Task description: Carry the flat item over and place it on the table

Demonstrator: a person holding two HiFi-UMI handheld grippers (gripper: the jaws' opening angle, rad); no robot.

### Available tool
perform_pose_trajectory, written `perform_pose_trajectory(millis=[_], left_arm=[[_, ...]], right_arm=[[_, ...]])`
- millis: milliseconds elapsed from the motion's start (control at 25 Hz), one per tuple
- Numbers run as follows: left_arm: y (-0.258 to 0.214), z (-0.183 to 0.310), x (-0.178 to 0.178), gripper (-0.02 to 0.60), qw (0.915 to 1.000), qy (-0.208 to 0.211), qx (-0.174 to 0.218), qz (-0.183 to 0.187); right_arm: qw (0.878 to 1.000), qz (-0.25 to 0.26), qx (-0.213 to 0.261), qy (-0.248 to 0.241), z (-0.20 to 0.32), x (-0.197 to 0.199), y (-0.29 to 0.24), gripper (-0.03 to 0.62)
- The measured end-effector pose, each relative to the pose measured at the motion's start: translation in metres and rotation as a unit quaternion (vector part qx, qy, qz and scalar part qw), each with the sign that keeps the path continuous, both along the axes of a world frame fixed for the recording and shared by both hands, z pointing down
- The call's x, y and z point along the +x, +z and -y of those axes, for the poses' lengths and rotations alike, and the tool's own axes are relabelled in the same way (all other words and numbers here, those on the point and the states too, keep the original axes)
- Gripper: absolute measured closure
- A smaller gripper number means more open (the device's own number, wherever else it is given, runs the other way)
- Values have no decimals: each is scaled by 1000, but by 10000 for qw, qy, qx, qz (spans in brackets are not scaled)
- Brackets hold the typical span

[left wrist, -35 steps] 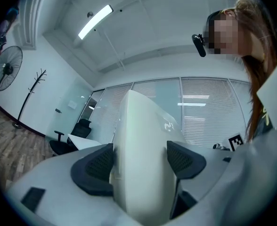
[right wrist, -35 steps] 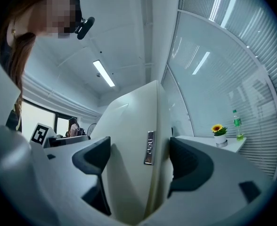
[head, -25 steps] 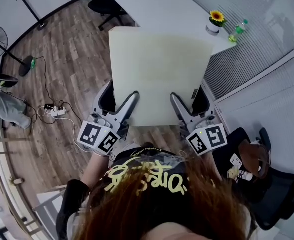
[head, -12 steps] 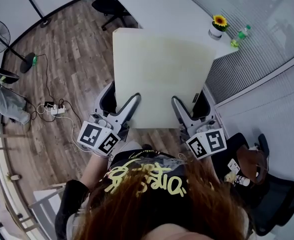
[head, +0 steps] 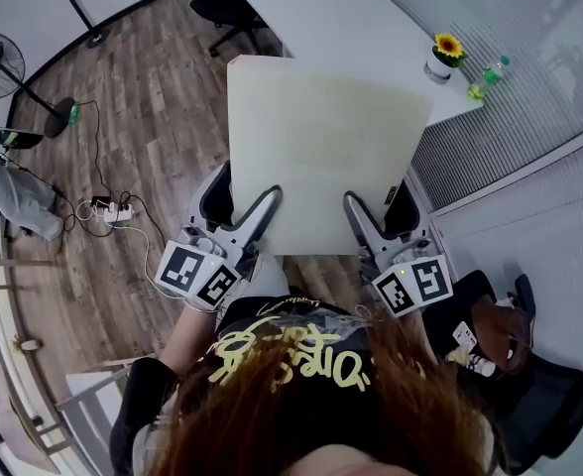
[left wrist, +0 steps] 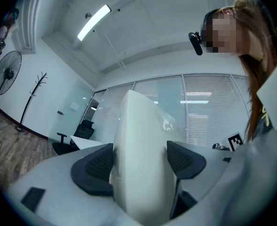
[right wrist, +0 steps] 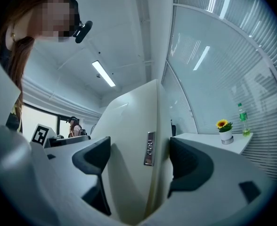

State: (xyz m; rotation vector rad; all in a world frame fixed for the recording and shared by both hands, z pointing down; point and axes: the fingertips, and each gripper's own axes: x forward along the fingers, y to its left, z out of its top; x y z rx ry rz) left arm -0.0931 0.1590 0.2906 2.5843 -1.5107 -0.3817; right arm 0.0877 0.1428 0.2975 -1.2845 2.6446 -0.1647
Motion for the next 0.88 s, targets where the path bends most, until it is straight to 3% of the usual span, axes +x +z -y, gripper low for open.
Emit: perform_pose_trajectory(millis=[440,880], left_arm=[[6,47,-3,227,9995,208,225,-1],[8,116,-28,227,9991,289,287,-99]], right_arm=[[9997,-62,132,176,40,-3,6,220],[9992,-102,306,236,104,-26,4,220]])
